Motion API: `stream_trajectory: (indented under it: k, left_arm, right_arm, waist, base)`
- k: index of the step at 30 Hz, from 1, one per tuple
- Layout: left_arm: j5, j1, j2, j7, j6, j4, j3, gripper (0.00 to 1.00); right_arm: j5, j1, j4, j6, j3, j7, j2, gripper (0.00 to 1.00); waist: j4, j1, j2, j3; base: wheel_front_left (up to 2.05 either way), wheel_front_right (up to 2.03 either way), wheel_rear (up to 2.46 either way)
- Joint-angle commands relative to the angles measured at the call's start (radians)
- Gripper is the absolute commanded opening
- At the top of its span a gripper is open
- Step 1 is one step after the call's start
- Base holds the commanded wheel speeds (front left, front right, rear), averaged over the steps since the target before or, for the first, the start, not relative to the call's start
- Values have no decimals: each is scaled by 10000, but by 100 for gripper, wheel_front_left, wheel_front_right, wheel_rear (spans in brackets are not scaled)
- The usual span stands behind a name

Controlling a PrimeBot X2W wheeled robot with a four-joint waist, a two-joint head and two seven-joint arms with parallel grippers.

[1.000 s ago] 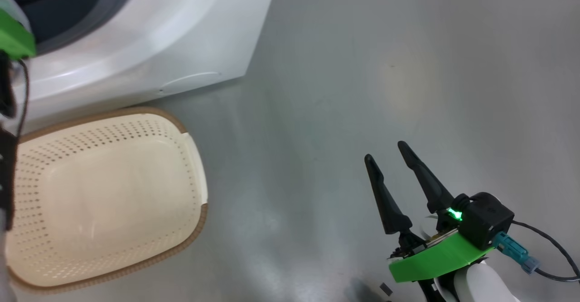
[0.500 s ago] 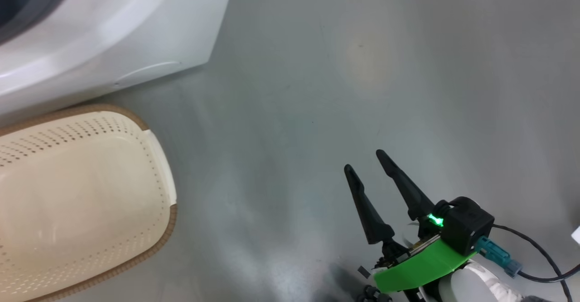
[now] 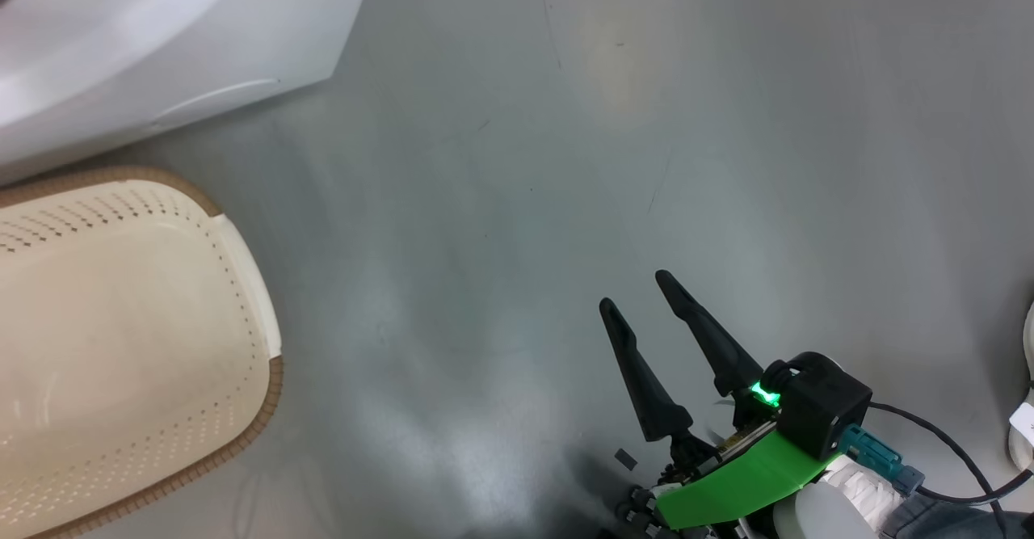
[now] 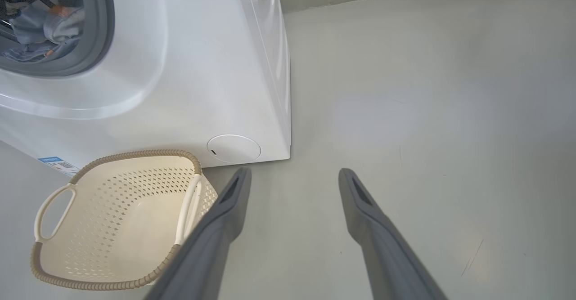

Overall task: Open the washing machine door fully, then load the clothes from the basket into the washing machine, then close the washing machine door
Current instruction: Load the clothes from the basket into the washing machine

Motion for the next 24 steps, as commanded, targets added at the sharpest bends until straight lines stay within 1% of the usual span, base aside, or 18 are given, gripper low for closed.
stream_trajectory:
  k: [1,8,9,11,12,16,17,18,19,20,24]
  left_arm:
    - [127,-255,418,-86,79,-332,-3,0]
    - [492,-395,525,-212,621,-1297,91,0]
    - [545,-342,532,-213,656,-1304,73,4]
    - [616,-229,514,-214,646,-1084,-13,17]
    - [674,-218,526,-215,638,-952,-83,22]
    - [844,-313,565,-159,788,-351,-280,34]
    - [873,-356,563,-72,813,-194,-327,39]
    - [888,-403,541,2,808,-64,-371,46]
    - [935,-460,529,35,832,37,-436,78]
    - [978,-509,510,97,883,156,-492,100]
    - [982,-588,371,276,968,595,-599,100]
  right_arm:
    - [79,36,-229,62,236,-48,-51,100]
    - [239,-122,-280,62,333,-48,-51,100]
    - [254,-135,-278,62,339,-48,-51,100]
    - [276,-139,-260,62,345,-48,-51,100]
    - [289,-134,-251,62,352,-48,-51,100]
    - [336,-95,-225,62,355,-48,-51,100]
    - [344,-86,-218,62,353,-48,-51,100]
    - [350,-80,-210,62,350,-48,-51,100]
    - [355,-78,-201,62,347,-48,-51,100]
    - [357,-79,-193,62,338,-48,-51,100]
    - [338,-112,-144,62,316,-48,-51,100]
  waist:
    - [-16,0,-1,70]
    - [-113,0,-1,263]
    - [-124,0,-1,276]
    - [-135,0,-1,269]
    - [-143,0,-1,262]
    - [-136,0,-1,207]
    - [-122,0,-1,190]
    - [-103,0,-1,175]
    - [-80,0,-1,161]
    - [-51,0,-1,141]
    - [84,0,-1,-10]
  base:
    - [0,0,0]
    - [0,0,0]
    - [0,0,0]
    - [0,0,0]
    - [0,0,0]
    - [0,0,0]
    - [0,0,0]
    - [0,0,0]
    - [0,0,0]
    - [0,0,0]
    - [0,0,0]
